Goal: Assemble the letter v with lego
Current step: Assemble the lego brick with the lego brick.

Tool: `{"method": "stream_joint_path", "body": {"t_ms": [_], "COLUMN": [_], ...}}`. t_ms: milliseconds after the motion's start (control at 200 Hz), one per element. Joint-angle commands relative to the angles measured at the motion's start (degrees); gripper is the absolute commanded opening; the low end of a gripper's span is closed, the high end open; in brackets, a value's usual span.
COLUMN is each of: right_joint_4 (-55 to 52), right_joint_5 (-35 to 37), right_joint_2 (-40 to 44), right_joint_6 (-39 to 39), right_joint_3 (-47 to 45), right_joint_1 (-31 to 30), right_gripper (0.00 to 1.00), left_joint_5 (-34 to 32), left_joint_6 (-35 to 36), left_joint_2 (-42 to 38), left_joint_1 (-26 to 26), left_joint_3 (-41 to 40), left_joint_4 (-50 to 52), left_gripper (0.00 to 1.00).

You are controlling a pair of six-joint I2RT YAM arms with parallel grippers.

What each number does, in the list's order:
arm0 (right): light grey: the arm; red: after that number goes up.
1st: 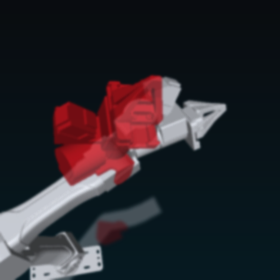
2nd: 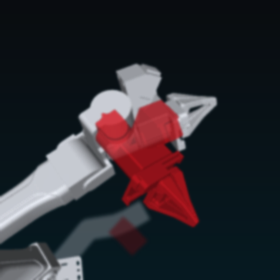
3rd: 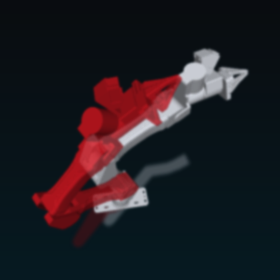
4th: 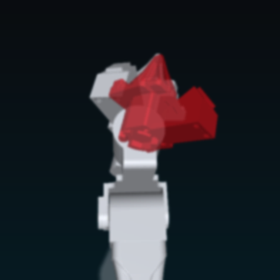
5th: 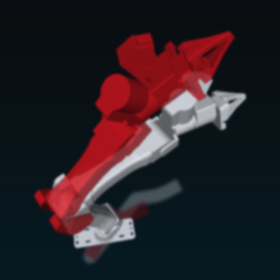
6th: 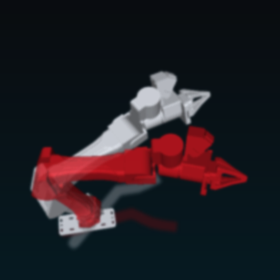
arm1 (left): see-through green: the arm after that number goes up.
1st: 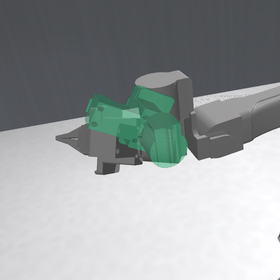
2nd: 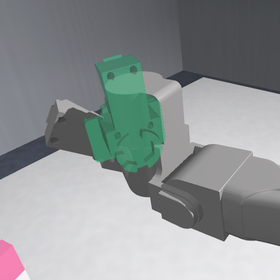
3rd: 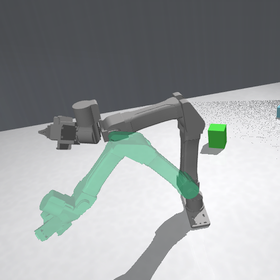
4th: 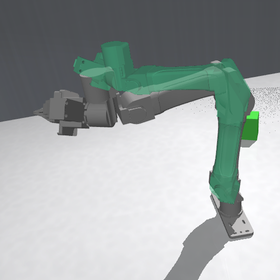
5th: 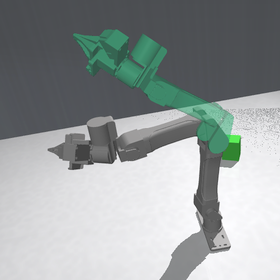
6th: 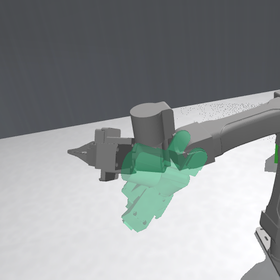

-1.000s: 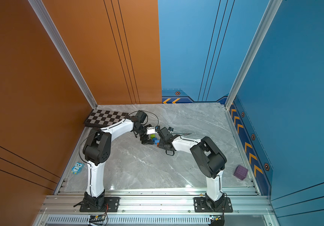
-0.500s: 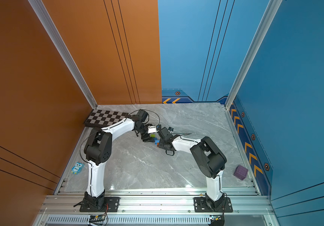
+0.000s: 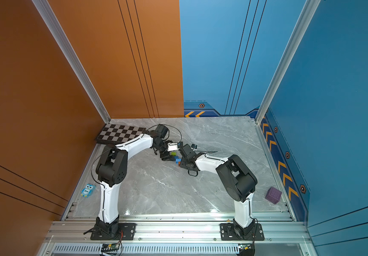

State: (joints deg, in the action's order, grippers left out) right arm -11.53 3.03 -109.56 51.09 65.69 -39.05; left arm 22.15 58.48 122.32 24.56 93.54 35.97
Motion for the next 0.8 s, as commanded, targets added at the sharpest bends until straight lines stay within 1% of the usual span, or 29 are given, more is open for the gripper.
{"method": "stream_joint_path", "body": {"t_ms": [0, 530, 681, 751, 796], "right_joint_4": [-1.8, -1.9, -1.9, -1.9, -1.9], "right_joint_5": [0.3, 0.8, 0.8, 0.9, 0.9], "right_joint_2": [-0.6, -2.2, -2.7, -2.9, -3.0], "right_joint_6": [1.5, 2.5, 2.6, 2.6, 2.5], "right_joint_3": [0.6, 1.7, 2.1, 2.3, 2.4], "right_joint_1": [-0.5, -0.8, -0.8, -0.8, -0.8], "right_gripper": [0.1, 0.1, 0.1, 0.1, 0.1], "left_joint_5": [-1.2, -3.7, -4.0, -4.0, -4.0], "left_joint_6": [-0.8, -0.8, -0.8, -0.8, -0.8], "left_joint_2": [1.6, 3.4, 4.0, 4.2, 4.2], "left_joint_1": [0.3, 1.1, 1.3, 1.4, 1.5], "left_joint_3": [0.9, 2.7, 3.5, 3.6, 3.6], "left_joint_4": [1.3, 1.3, 1.4, 1.4, 1.3], "left_gripper": [0.74, 0.71, 0.68, 0.63, 0.63]}}
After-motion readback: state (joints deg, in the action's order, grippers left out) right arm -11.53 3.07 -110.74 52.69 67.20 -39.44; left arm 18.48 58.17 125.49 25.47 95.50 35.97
